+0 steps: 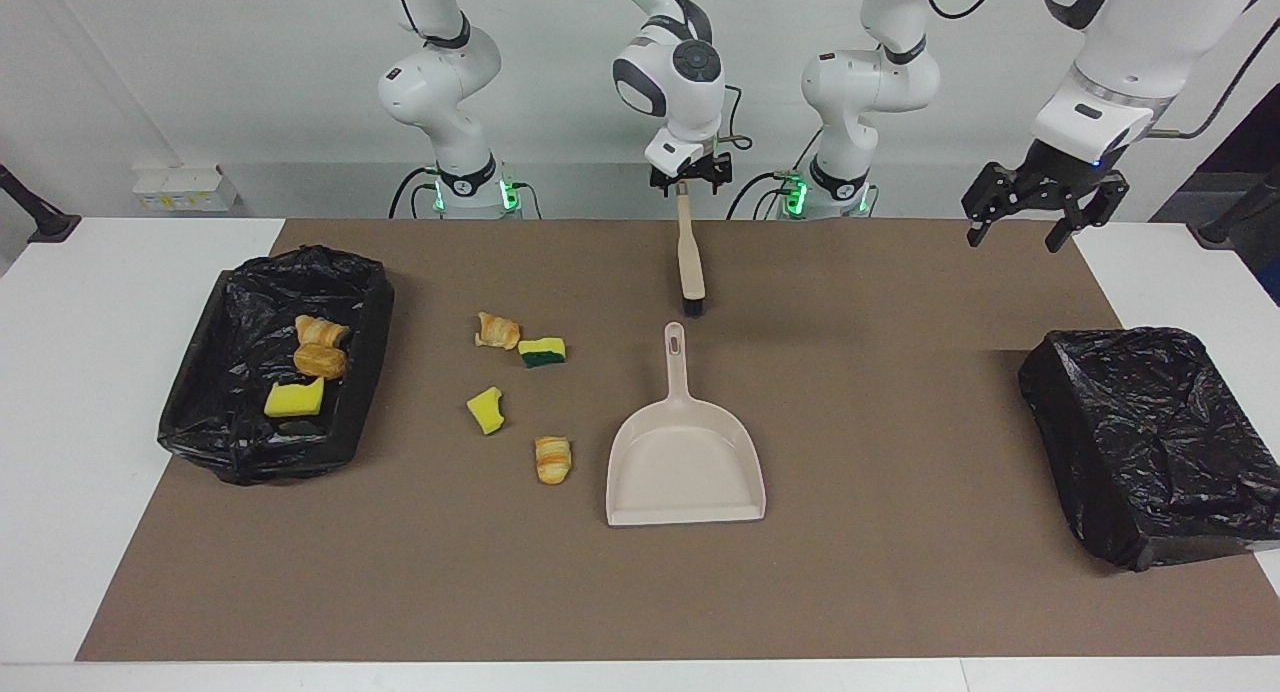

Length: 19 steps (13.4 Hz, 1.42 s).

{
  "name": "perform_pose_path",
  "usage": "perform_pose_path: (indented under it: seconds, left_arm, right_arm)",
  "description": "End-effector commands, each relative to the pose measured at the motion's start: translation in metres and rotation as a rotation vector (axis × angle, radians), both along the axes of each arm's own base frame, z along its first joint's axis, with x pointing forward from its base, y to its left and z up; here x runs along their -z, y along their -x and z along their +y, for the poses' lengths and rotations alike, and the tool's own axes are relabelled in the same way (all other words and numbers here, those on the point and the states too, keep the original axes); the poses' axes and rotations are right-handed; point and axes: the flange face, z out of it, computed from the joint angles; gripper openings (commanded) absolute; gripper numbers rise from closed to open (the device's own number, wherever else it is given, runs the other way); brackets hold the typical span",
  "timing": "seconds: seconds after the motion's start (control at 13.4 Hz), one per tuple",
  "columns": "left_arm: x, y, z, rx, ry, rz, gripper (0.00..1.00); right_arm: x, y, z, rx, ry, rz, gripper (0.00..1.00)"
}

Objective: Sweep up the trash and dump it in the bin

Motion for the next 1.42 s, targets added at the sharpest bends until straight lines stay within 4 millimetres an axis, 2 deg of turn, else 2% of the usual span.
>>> perform_pose_path:
  seconds: [0.0, 0.3, 0.45, 0.6, 0.67, 0.75, 0.82, 1.12, 1.19, 1.34]
  left_arm:
    - [-0.007, 0.003, 0.004, -0.004, -0.012, 0.004, 1.0]
    - [-0.007, 0.003, 0.004, -0.004, -0.012, 0.004, 1.0]
    - [-0.007, 0.003, 0.004, -0.004, -0.012, 0.004, 1.0]
    - [-0.007, 0.003, 0.004, -0.004, -0.012, 0.004, 1.0]
    - [-0.007, 0.003, 0.004, -0.004, -0.012, 0.004, 1.0]
    - [-0.007, 0.003, 0.004, -0.004, -0.012, 0.004, 1.0]
    - [-0.007, 0.003, 0.004, -0.004, -0.012, 0.004, 1.0]
    - [-0.007, 0.003, 0.004, -0.004, -0.012, 0.004, 1.0]
    - [-0.007, 0.003, 0.004, -0.004, -0.012, 0.004, 1.0]
    - [-0.007, 0.003, 0.004, -0.002, -0.012, 0.004, 1.0]
  right_arm:
    - [-0.001, 0.0, -0.008, 0.025, -0.015, 0.0, 1.0]
    - [0.004, -0.005, -0.011, 0.006, -0.029, -0.012, 0.99]
    - [0.005, -0.006, -0.012, 0.009, -0.029, -0.012, 0.69]
    - [0.006, -0.009, -0.012, 0.004, -0.032, -0.013, 0.44]
    - [0.006, -0.01, -0.013, -0.013, -0.038, -0.015, 0.36]
    - [0.008, -0.011, -0.014, -0.029, -0.04, -0.014, 0.22]
    - [0.009, -0.013, -0.014, -0.023, -0.038, -0.013, 0.0]
    - [0.0, -0.031, -0.007, -0.02, -0.04, -0.027, 0.0]
    - [-0.01, -0.039, -0.01, 0.006, -0.035, -0.022, 0.0]
    - [-0.049, -0.062, -0.023, 0.058, -0.011, 0.01, 0.0]
